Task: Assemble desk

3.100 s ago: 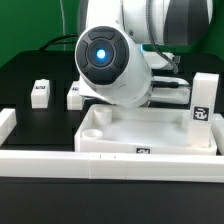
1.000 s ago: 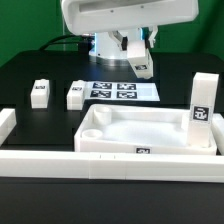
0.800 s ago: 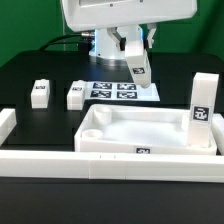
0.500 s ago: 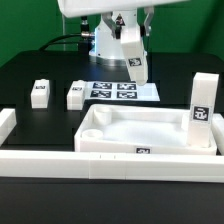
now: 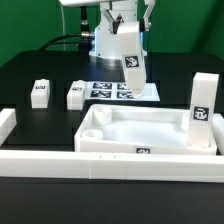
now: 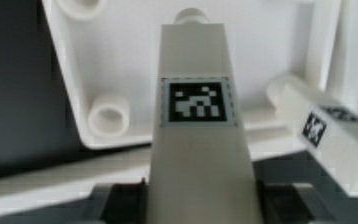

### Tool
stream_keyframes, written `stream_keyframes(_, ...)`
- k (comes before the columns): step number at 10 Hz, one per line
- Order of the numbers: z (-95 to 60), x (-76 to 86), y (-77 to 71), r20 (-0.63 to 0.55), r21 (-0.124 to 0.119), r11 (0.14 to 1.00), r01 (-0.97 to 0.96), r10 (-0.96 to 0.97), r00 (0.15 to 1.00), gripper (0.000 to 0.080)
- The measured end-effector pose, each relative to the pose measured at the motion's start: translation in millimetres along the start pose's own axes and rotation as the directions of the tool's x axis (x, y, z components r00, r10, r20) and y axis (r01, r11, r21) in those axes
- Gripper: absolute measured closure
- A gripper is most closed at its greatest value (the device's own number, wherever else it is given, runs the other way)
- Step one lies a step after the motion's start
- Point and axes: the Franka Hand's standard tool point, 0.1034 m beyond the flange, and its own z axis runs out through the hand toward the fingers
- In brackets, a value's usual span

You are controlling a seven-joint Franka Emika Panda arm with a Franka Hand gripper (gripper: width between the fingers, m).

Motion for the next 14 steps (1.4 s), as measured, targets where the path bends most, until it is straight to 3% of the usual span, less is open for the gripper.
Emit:
stream_keyframes(2, 9.3, 12.2, 4.6, -0.106, -0.022, 1.000, 0.004, -0.007, 0.994, 0.0509)
stream_keyframes(3, 8.9, 11.5, -0.2, -0.071, -0.012, 1.000, 0.005, -0.006, 0.997, 0.0509)
stream_keyframes(7, 10.5, 12.7, 2.2, -0.074, -0.018, 1.000, 0.023, -0.024, 0.997, 0.0509)
stream_keyframes(9, 18.0, 22.4, 16.5, -0.073, -0.043, 0.996, 0.072, -0.076, 0.994, 0.0509)
stream_keyframes(11, 21.7, 29.5, 29.2, -0.069, -0.051, 0.995, 0.082, -0.085, 0.994, 0.0509)
stream_keyframes(14, 23.2, 27.7, 26.8, -0.066, -0.050, 0.995, 0.086, -0.089, 0.994, 0.0509)
